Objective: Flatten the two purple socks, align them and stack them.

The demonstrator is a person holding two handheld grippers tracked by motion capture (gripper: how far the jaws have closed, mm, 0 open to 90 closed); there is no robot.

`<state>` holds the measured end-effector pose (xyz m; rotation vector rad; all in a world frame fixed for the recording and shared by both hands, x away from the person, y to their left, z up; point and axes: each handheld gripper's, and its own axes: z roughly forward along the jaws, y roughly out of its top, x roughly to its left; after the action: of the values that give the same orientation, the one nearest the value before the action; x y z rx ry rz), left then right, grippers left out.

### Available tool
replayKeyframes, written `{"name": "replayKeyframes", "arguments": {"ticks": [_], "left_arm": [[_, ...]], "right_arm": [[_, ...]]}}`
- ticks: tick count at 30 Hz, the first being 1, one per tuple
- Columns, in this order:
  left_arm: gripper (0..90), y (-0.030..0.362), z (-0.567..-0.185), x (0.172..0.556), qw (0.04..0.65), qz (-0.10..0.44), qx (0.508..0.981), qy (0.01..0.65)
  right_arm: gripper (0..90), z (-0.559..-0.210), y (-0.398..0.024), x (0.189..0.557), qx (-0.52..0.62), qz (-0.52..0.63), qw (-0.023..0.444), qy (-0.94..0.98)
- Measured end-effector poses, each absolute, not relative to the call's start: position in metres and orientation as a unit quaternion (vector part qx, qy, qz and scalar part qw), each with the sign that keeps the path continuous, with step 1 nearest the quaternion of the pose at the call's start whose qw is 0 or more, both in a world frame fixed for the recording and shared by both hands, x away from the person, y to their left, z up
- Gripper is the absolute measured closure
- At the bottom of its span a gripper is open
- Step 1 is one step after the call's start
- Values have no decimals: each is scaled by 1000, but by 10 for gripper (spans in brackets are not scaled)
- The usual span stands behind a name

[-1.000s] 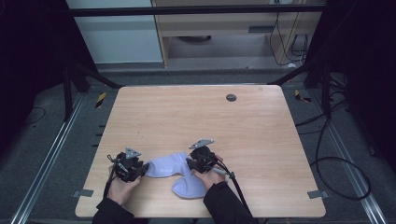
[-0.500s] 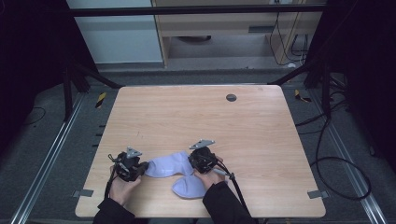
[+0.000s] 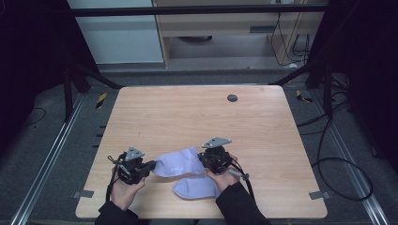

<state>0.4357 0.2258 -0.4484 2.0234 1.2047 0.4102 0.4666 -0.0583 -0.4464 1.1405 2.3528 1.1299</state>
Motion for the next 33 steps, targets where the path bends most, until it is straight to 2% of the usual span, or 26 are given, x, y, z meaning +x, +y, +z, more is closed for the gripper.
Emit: {"name": "replayKeyframes", "arguments": {"ticks": [14,33], "left_arm": [[872,178,-450,410,360,129,827,412],[872,162,-465,403,336,103,847,399]], "right_arm": [[863,-447,-103,429,404,380,136,821],[863,-459,-126,407,420,365,116,822]]}}
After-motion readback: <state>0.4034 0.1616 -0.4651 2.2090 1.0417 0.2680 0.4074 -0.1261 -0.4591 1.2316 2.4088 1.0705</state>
